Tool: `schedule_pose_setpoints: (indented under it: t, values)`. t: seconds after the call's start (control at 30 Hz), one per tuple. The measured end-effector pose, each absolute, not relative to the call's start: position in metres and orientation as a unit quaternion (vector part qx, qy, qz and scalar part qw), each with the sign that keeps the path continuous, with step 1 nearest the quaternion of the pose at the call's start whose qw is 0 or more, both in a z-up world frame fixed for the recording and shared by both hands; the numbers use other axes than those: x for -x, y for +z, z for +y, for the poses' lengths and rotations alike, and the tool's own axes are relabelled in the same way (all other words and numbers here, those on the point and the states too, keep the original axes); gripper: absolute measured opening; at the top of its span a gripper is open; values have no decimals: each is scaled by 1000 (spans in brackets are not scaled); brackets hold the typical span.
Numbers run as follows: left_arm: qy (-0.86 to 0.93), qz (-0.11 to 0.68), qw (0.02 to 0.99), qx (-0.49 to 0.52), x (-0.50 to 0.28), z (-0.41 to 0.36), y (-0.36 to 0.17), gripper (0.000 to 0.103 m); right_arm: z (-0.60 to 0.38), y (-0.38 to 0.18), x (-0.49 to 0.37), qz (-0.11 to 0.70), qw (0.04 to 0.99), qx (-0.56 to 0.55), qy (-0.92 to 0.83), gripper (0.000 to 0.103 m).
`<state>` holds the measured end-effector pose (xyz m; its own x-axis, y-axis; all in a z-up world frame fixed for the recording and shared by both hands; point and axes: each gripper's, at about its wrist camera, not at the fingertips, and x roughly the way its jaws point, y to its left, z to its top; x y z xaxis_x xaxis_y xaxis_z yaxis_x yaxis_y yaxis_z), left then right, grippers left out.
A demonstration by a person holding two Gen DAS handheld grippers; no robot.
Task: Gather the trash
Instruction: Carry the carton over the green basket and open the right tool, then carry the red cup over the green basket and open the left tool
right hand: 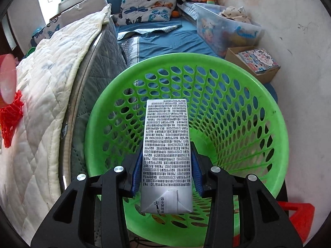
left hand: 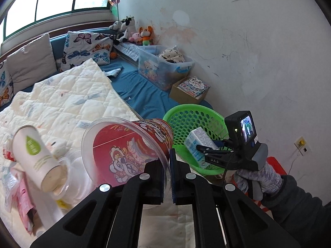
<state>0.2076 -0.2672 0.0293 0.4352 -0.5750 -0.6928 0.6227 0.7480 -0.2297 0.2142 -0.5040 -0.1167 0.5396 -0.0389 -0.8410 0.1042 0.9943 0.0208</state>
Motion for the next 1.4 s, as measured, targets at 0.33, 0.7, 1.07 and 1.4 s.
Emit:
schedule_pose_setpoints:
  t: [0.33, 0.7, 1.07, 1.4]
  values:
    - [-367, 410, 834, -40, -219, -299, 12, 5, -508, -101, -195, 460, 887, -40, -31, 49]
    - [-375, 424, 823, -49, -221, -337, -6, 5, -513, -79, -156, 436, 899, -30, -28, 54]
    - [-381, 433, 814, -69, -227, -370, -22, 6, -513, -74, -134, 426, 904, -23, -32, 56]
    - [-382, 437, 810, -81, -229, -383, -32, 17, -515, -76, -127, 427, 903, -27, -37, 56]
